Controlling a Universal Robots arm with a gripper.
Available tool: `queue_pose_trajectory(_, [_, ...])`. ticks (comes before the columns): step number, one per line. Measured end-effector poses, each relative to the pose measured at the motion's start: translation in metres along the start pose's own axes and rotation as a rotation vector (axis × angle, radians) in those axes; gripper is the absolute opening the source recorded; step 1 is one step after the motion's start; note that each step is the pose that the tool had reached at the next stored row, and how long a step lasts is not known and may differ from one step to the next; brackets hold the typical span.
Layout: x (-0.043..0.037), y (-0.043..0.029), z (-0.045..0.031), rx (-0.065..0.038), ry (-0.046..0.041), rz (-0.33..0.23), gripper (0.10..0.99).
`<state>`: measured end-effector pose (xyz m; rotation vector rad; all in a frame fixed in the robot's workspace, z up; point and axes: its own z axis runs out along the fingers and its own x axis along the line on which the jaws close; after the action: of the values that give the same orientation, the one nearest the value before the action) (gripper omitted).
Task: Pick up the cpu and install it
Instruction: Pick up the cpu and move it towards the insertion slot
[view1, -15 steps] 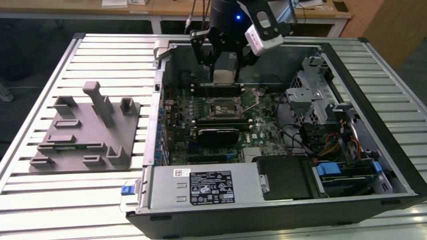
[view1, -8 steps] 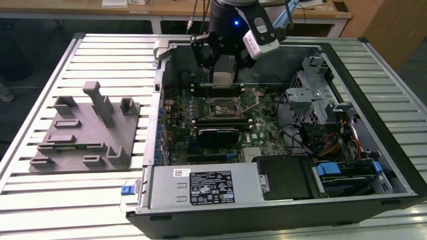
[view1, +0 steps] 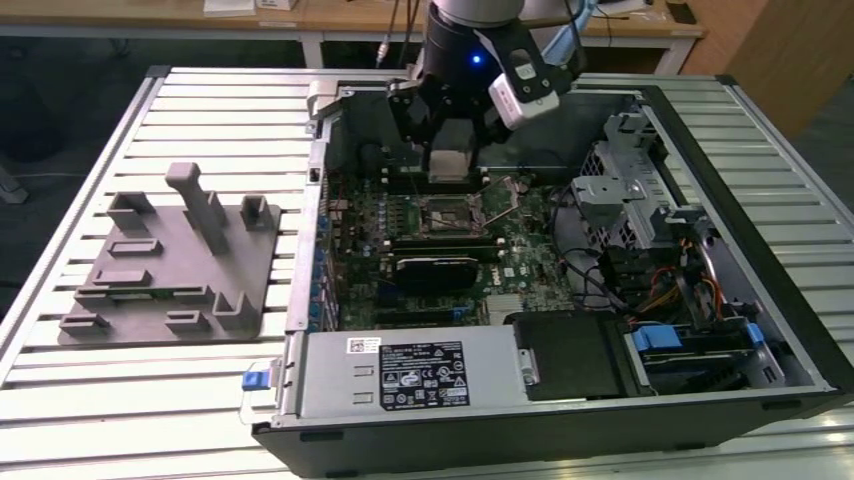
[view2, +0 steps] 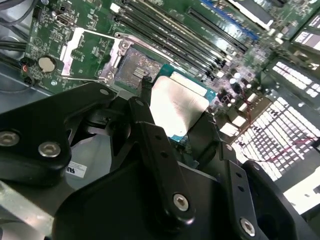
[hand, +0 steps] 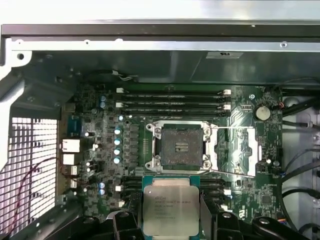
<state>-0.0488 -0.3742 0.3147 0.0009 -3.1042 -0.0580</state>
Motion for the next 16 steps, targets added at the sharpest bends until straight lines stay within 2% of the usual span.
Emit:
queue_pose_trajectory(10, [-0.0163, 0.0081, 0.0182, 0.000, 0.0092, 0.000, 0.541])
queue_pose_trajectory(13, [-0.0185, 0.0096, 0.0235, 0.000, 0.0095, 0.000, 0.541])
queue_pose_trajectory(16, [-0.0189, 0.0101, 0.0326, 0.000, 0.0081, 0.000, 0.541])
